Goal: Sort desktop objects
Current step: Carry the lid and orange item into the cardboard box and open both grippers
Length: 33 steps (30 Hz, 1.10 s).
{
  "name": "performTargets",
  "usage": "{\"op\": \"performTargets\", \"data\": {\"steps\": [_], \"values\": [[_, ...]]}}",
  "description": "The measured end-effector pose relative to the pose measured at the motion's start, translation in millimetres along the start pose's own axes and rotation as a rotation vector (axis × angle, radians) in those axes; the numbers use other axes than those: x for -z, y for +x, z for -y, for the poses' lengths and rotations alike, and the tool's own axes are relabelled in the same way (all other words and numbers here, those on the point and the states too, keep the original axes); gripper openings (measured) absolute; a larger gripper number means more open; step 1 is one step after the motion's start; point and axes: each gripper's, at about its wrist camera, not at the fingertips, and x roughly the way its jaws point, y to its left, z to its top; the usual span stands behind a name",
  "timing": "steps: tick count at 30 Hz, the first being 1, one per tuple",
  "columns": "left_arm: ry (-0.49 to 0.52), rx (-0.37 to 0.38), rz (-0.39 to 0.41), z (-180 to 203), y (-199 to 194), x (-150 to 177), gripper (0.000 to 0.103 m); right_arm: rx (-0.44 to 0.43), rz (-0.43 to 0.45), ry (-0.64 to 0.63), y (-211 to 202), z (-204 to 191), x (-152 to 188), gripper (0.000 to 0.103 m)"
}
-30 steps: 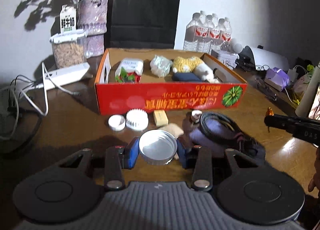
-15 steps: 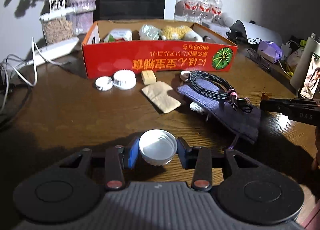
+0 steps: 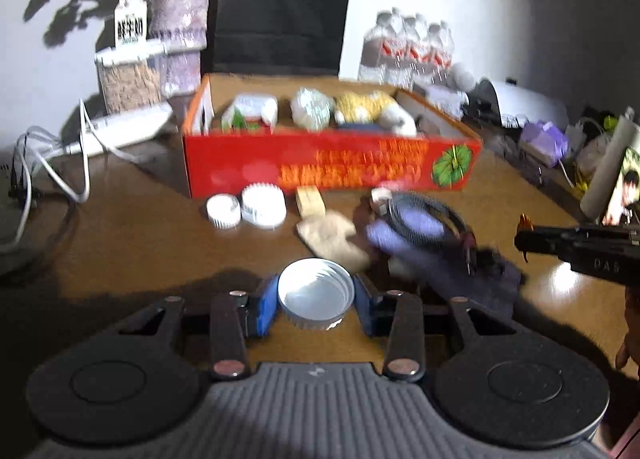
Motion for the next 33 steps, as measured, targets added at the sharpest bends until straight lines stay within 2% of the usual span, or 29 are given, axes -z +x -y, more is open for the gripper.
{"op": "performTargets", "data": {"steps": [5, 10, 13, 16, 17, 20, 22, 23, 25, 27, 29, 32, 33], "values": [[0.01, 0.004, 0.091, -5, 9, -49, 0.04, -0.031, 0.051, -0.043, 4, 0, -36, 0.013], [0.048, 0.038, 0.089, -10, 57, -116, 0.04, -0.088, 0.048, -0.042, 41, 6, -95, 0.013], [0.039, 0.036, 0.012, -16, 109, -150, 0.04, -0.123, -0.001, -0.025, 85, 10, -130, 0.013], [0.016, 0.01, -0.085, -23, 167, -177, 0.04, -0.169, -0.093, 0.017, 144, 12, -165, 0.013], [0.014, -0.013, -0.112, -26, 184, -185, 0.041, -0.18, -0.131, 0.018, 163, 11, -173, 0.013], [0.036, -0.009, -0.167, -30, 212, -192, 0.045, -0.166, -0.265, 0.071, 221, 8, -192, 0.014], [0.057, -0.047, -0.142, -31, 211, -193, 0.054, -0.202, -0.333, 0.122, 249, 8, -196, 0.015], [0.06, -0.07, -0.131, -33, 210, -195, 0.058, -0.187, -0.344, 0.139, 257, 9, -197, 0.016], [0.033, -0.052, -0.106, -42, 201, -198, 0.076, -0.13, -0.349, 0.139, 266, 9, -197, 0.025], [0.006, -0.037, -0.071, -47, 186, -200, 0.079, -0.116, -0.319, 0.143, 257, 8, -197, 0.044], [0.009, -0.042, -0.037, -47, 168, -202, 0.083, -0.103, -0.262, 0.114, 237, 6, -197, 0.051], [0.005, -0.045, 0.018, -45, 131, -197, 0.088, -0.027, -0.165, 0.039, 200, 0, -193, 0.058], [0.003, -0.041, 0.033, -44, 119, -193, 0.094, -0.004, -0.138, 0.016, 186, -1, -190, 0.063]]}}
